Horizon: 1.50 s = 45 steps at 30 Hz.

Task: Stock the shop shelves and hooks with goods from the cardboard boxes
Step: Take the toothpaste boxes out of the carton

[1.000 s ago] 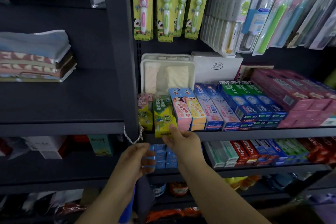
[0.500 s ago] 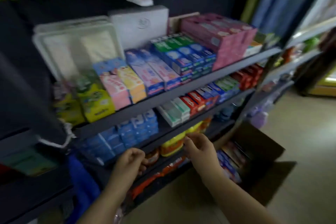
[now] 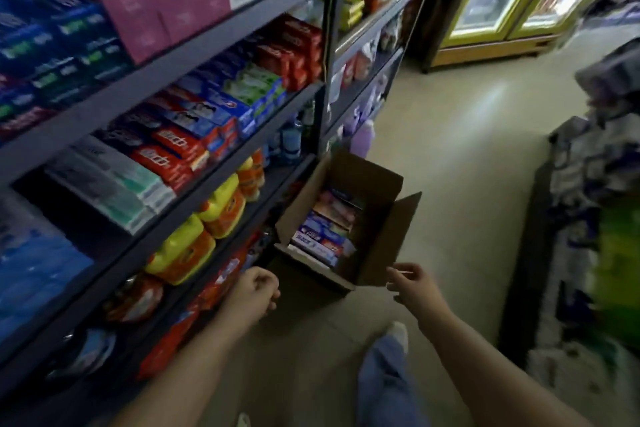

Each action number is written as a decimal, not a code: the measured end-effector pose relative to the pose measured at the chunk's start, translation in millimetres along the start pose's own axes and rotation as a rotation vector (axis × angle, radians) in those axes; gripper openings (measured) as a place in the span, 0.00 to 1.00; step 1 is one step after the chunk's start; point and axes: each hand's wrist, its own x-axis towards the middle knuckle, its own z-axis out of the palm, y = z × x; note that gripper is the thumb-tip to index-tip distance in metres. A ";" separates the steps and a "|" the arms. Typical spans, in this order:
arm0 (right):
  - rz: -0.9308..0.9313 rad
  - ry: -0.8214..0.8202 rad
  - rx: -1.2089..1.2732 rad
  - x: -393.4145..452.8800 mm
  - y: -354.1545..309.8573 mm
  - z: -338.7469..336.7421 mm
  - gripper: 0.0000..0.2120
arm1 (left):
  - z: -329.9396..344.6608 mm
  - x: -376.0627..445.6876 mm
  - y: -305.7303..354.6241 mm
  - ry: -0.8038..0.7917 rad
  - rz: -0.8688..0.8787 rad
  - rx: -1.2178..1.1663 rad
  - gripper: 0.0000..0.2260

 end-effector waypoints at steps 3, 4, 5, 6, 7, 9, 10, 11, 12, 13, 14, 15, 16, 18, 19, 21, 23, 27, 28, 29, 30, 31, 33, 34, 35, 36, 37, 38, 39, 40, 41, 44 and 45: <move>-0.001 -0.091 -0.077 56.9 -5.8 -25.4 0.13 | 42.9 44.1 17.7 0.020 -0.042 0.023 0.07; -0.002 -0.118 -0.106 80.1 -8.5 -34.3 0.12 | 59.0 59.0 23.0 0.034 -0.069 0.023 0.06; -0.003 -0.142 -0.138 105.9 -10.7 -42.6 0.12 | 75.9 73.3 27.0 0.055 -0.104 0.015 0.06; -0.002 -0.165 -0.176 131.9 -13.8 -50.5 0.13 | 93.5 87.6 30.1 0.081 -0.138 -0.002 0.05; -0.001 -0.189 -0.217 158.8 -16.9 -57.8 0.13 | 112.4 101.4 33.4 0.112 -0.172 -0.029 0.05; 0.010 -0.227 -0.282 208.2 -22.0 -70.5 0.13 | 146.4 130.1 39.2 0.160 -0.241 -0.079 0.05; 0.012 -0.239 -0.314 229.3 -24.3 -75.5 0.13 | 161.0 142.5 43.1 0.172 -0.268 -0.098 0.06; 0.008 -0.253 -0.348 247.4 -26.0 -80.0 0.13 | 173.6 152.7 46.8 0.177 -0.285 -0.119 0.06; 0.002 -0.268 -0.380 263.4 -28.3 -83.2 0.12 | 184.5 160.8 50.4 0.181 -0.292 -0.140 0.07; -0.007 -0.283 -0.411 278.2 -30.0 -85.2 0.12 | 193.5 167.2 53.8 0.189 -0.296 -0.165 0.07; -0.019 -0.295 -0.443 291.7 -31.6 -85.9 0.13 | 201.0 172.7 56.4 0.199 -0.301 -0.193 0.07; -0.027 -0.304 -0.469 303.9 -32.7 -85.1 0.13 | 207.0 177.5 58.3 0.205 -0.304 -0.223 0.07; -0.032 -0.313 -0.488 314.5 -34.1 -83.0 0.14 | 211.0 183.1 59.4 0.210 -0.307 -0.248 0.07; -0.034 -0.321 -0.521 334.6 -36.2 -74.2 0.14 | 214.0 196.9 59.7 0.223 -0.318 -0.274 0.07; -0.036 -0.322 -0.533 344.2 -37.1 -68.0 0.14 | 213.7 204.8 58.3 0.229 -0.326 -0.281 0.07; -0.046 -0.326 -0.553 362.3 -37.8 -52.5 0.15 | 211.4 222.7 52.5 0.239 -0.343 -0.292 0.06; -0.049 -0.335 -0.567 377.7 -37.3 -33.7 0.15 | 209.2 242.0 44.8 0.225 -0.364 -0.292 0.06; -0.076 -0.340 -0.575 409.7 -34.7 7.4 0.14 | 206.1 288.8 22.1 0.198 -0.378 -0.254 0.05; -0.085 -0.353 -0.578 418.6 -33.5 16.5 0.14 | 207.5 301.4 16.4 0.199 -0.377 -0.242 0.05; -0.095 -0.371 -0.580 428.5 -31.1 24.9 0.13 | 210.2 314.5 10.2 0.203 -0.380 -0.237 0.05; -0.106 -0.389 -0.584 439.8 -27.2 33.3 0.13 | 214.4 328.9 2.0 0.209 -0.385 -0.237 0.05; -0.118 -0.402 -0.590 453.3 -21.5 42.4 0.12 | 219.8 345.0 -6.3 0.214 -0.390 -0.239 0.05; -0.144 -0.421 -0.629 484.7 -7.8 59.7 0.11 | 234.2 380.7 -26.5 0.231 -0.389 -0.259 0.05; -0.170 -0.427 -0.670 502.6 -0.2 68.9 0.11 | 243.2 401.1 -39.5 0.245 -0.386 -0.272 0.05; -0.207 -0.436 -0.725 522.6 8.3 78.7 0.11 | 253.0 422.5 -52.4 0.255 -0.382 -0.280 0.04; -0.235 -0.441 -0.784 540.9 16.2 87.8 0.12 | 262.1 441.4 -64.1 0.258 -0.382 -0.286 0.04; -0.260 -0.443 -0.850 561.3 25.8 96.4 0.13 | 272.4 461.4 -75.2 0.266 -0.380 -0.287 0.04; -0.288 -0.442 -0.909 582.1 34.9 104.9 0.13 | 282.0 482.3 -86.1 0.283 -0.370 -0.292 0.05; -0.310 -0.432 -0.944 602.9 43.7 113.0 0.14 | 290.5 501.8 -95.4 0.305 -0.357 -0.298 0.06; -0.323 -0.420 -0.945 624.0 54.7 120.8 0.15 | 299.4 520.3 -105.7 0.323 -0.349 -0.305 0.06; -0.346 -0.407 -0.921 648.0 65.3 131.3 0.16 | 307.3 542.4 -115.8 0.343 -0.334 -0.302 0.06; -0.369 -0.371 -0.918 702.6 96.0 159.7 0.22 | 321.3 587.5 -139.0 0.369 -0.299 -0.328 0.08; -0.384 -0.358 -0.955 718.1 107.9 168.5 0.26 | 325.6 599.7 -146.2 0.381 -0.279 -0.344 0.09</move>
